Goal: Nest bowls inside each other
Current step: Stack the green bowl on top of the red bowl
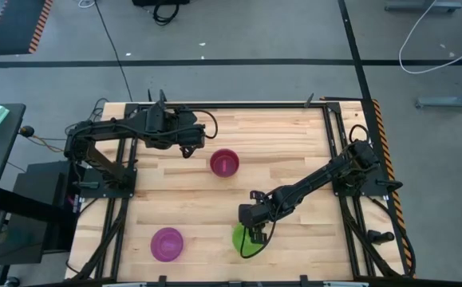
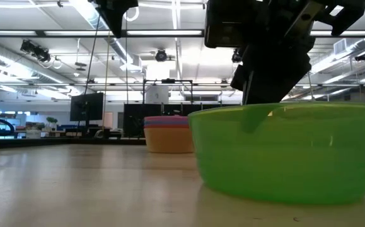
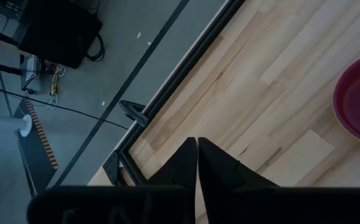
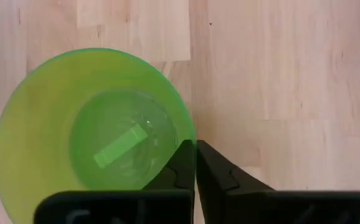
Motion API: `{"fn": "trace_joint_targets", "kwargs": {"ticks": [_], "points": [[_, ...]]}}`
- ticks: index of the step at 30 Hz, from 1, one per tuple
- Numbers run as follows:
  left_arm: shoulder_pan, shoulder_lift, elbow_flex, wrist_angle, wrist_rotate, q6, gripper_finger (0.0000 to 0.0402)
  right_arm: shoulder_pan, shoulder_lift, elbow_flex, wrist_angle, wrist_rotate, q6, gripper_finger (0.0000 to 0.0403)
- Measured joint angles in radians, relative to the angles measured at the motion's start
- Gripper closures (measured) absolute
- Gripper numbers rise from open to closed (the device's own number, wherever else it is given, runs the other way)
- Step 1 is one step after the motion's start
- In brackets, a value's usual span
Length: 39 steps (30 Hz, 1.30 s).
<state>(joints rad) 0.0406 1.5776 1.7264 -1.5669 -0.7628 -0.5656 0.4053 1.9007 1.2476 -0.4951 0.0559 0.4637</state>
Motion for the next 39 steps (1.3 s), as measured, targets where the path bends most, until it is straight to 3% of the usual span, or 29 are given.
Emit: {"fn": "trace_joint_targets", "kwargs": {"ticks": [7, 17, 28, 39], "points": [[0.000, 0.000, 0.000, 0.000, 0.000, 0.000, 0.0369, -0.018, 0.000, 0.000, -0.003, -0.001, -0.028, 0.0397], [0.000, 0.000, 0.000, 0.000, 0.000, 0.000, 0.0389, -0.087, -0.001, 0.007, -0.041, -0.006, -0.124, 0.0401], [0.000, -0.001, 0.000, 0.000, -0.001, 0.000, 0.0373, -0.136, -0.026, 0.122, -0.184, 0.103, -0.218, 0.0402], [0.000, -0.001, 0.000, 0.002, -0.004, 0.001, 0.0389, -0.268, -0.026, 0.242, -0.264, 0.104, -0.340, 0.0402]]}}
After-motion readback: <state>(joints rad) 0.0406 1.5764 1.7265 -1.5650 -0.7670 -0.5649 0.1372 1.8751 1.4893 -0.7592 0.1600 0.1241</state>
